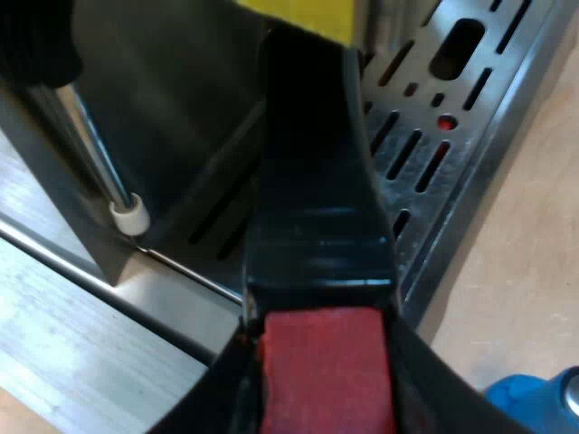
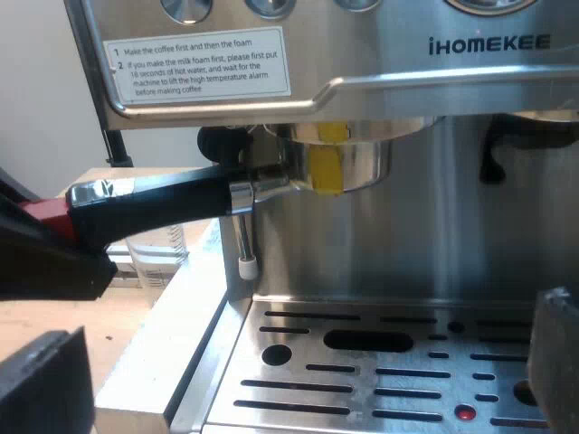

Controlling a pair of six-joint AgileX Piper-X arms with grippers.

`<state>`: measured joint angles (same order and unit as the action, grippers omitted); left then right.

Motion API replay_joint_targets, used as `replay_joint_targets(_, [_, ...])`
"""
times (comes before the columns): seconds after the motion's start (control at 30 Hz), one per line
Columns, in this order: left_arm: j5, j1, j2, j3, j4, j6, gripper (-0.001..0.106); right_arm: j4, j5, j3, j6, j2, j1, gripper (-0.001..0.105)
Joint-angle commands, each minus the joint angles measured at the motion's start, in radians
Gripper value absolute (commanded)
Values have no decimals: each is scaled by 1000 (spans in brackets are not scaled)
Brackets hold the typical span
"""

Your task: Put the handle in the coffee machine

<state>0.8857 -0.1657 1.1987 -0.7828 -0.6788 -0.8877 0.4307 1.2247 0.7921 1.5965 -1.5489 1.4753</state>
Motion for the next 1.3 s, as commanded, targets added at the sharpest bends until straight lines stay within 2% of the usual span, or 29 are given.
replay_joint_targets(0.03, [174, -13, -26, -26, 53, -29, 0, 13, 4, 1, 12, 3, -6, 105])
replay_joint_targets(0.33, [277, -8, -26, -26, 54, -29, 0, 2, 4, 1, 12, 3, -6, 105])
replay_joint_targets(0.7, [253, 31, -26, -26, 75, -21, 0, -1, 4, 1, 12, 3, -6, 105])
replay_joint_targets(0.8, [239, 31, -26, -26, 115, -21, 0, -1, 4, 1, 12, 3, -6, 105])
replay_joint_targets(1.07, [257, 31, -26, -26, 231, -21, 0, -1, 4, 1, 12, 3, -6, 105])
replay_joint_targets(1.2, [257, 31, -26, -26, 238, -21, 0, -1, 4, 1, 12, 3, -6, 105])
replay_joint_targets(1.3, [257, 31, -26, -26, 234, -47, 0, -1, 4, 1, 12, 3, -6, 105])
